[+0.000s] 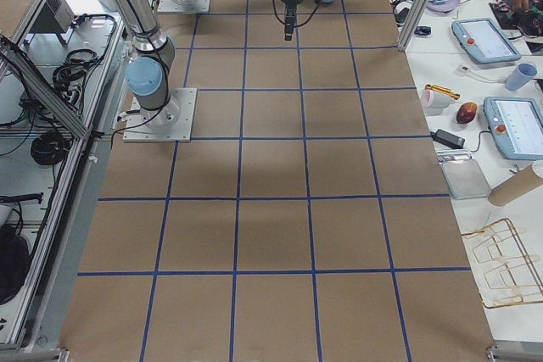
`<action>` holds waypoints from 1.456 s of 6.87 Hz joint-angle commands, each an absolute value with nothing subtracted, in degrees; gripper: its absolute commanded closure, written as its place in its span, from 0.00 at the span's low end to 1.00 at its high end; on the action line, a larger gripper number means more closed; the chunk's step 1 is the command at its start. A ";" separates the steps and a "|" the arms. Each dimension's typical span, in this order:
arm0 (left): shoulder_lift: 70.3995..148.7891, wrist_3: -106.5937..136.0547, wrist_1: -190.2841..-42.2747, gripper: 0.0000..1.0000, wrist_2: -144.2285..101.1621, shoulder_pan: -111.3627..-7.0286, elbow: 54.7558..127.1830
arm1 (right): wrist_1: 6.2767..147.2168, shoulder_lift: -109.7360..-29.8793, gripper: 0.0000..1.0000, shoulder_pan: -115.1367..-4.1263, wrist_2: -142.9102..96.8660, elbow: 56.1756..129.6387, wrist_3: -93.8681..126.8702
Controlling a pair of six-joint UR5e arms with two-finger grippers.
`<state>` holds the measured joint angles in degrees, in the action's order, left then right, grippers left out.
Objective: Stack green bowl on blue bowl
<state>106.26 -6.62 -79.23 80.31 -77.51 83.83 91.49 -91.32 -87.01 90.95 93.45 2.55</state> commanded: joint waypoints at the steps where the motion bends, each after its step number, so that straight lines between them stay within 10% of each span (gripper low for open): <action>1: 98.13 -2.64 -86.19 0.00 82.70 -80.85 83.76 | 91.49 -91.32 0.00 -87.01 90.97 93.43 2.55; 10: 89.73 -2.55 -90.27 0.00 90.36 -86.57 84.55 | 91.49 -91.32 0.00 -87.01 90.88 93.43 2.55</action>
<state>89.78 -2.59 -90.30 90.63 -86.61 84.49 91.49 -91.32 -87.01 90.95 93.46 2.55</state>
